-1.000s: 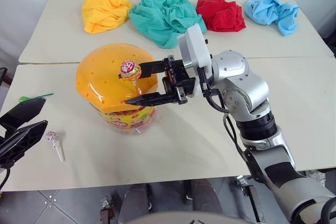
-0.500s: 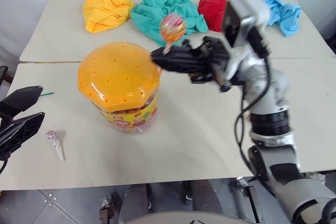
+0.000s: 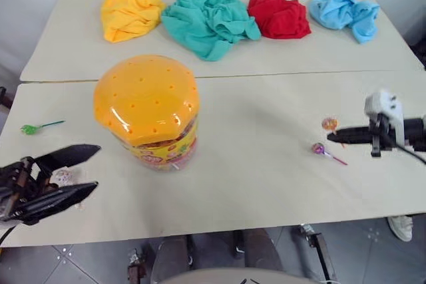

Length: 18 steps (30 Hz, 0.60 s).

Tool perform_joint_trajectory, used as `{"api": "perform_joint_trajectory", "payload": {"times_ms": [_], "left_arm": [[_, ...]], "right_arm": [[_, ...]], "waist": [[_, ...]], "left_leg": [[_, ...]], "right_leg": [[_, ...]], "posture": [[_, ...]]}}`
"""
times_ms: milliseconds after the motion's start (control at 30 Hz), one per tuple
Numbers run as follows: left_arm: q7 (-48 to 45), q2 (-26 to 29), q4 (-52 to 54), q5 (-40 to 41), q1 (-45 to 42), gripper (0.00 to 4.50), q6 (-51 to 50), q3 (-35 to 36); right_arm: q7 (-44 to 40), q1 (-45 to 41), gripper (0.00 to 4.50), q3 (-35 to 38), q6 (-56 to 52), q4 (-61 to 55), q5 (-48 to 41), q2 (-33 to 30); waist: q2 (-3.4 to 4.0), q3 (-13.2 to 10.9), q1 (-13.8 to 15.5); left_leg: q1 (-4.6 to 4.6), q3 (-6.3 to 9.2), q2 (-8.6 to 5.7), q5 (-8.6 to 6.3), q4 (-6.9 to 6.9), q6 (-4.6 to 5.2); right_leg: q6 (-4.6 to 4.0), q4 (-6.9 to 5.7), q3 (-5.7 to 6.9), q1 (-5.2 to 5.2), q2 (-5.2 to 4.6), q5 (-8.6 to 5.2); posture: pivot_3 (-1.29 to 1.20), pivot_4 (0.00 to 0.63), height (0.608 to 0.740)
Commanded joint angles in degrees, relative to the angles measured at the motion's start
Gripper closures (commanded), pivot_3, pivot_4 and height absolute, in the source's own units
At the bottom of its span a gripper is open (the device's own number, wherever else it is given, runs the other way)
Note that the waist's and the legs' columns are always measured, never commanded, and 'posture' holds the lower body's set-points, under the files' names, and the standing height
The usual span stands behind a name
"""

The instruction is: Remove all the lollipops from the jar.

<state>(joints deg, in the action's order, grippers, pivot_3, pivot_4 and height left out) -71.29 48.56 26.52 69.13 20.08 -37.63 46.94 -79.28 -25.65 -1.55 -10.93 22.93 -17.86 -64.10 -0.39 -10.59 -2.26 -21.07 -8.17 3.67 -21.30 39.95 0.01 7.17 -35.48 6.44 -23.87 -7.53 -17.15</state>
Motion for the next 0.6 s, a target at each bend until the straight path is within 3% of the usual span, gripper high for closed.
{"api": "perform_joint_trajectory", "payload": {"times_ms": [33,133,200,400,600], "left_arm": [[-3.51,0.55,1.59,-3.39,0.91,1.20,2.38,-0.67],[-3.66,-0.39,2.07,-4.61,-0.70,1.20,4.14,-2.47],[-2.78,-1.24,2.08,-4.69,-1.96,1.20,5.04,-2.96],[-1.39,-2.32,2.61,-3.14,-2.94,1.20,4.69,-2.66],[-4.04,-3.34,-1.97,-8.14,4.26,1.20,5.47,-1.10]], "right_arm": [[2.75,-0.07,4.44,1.40,9.08,6.80,5.10,0.10],[9.20,-0.56,4.44,-0.64,10.43,12.55,11.68,0.22],[8.71,-0.83,4.24,0.73,8.76,13.00,10.26,1.54],[-0.16,3.57,2.51,6.04,10.28,6.07,1.51,4.46],[-2.32,4.24,0.54,10.86,16.12,-0.62,-4.80,8.74]], "waist": [[0.06,-0.03,-0.61],[0.07,-0.04,-0.85],[0.08,-0.04,-0.84],[0.10,-0.05,-0.75],[0.16,-0.09,-0.61]], "left_leg": [[0.05,-0.08,0.01,0.04,0.02,-0.04],[0.23,-0.12,0.03,0.07,0.10,-0.08],[0.29,-0.18,0.03,0.07,0.09,-0.08],[0.37,-0.17,0.10,0.05,0.01,-0.11],[0.38,-0.20,0.09,0.01,0.05,-0.07]], "right_leg": [[-0.03,-0.01,-0.09,-0.01,0.01,-0.02],[-0.09,-0.05,-0.29,0.01,0.01,-0.05],[-0.10,-0.10,-0.38,0.00,-0.01,-0.05],[-0.10,-0.20,-0.41,0.00,0.04,-0.05],[-0.09,-0.17,-0.41,0.00,0.03,-0.04]], "posture": [[0.00,0.150,0.740],[0.00,0.150,0.740],[0.00,0.150,0.740],[0.00,0.150,0.740],[0.00,0.150,0.740]]}}
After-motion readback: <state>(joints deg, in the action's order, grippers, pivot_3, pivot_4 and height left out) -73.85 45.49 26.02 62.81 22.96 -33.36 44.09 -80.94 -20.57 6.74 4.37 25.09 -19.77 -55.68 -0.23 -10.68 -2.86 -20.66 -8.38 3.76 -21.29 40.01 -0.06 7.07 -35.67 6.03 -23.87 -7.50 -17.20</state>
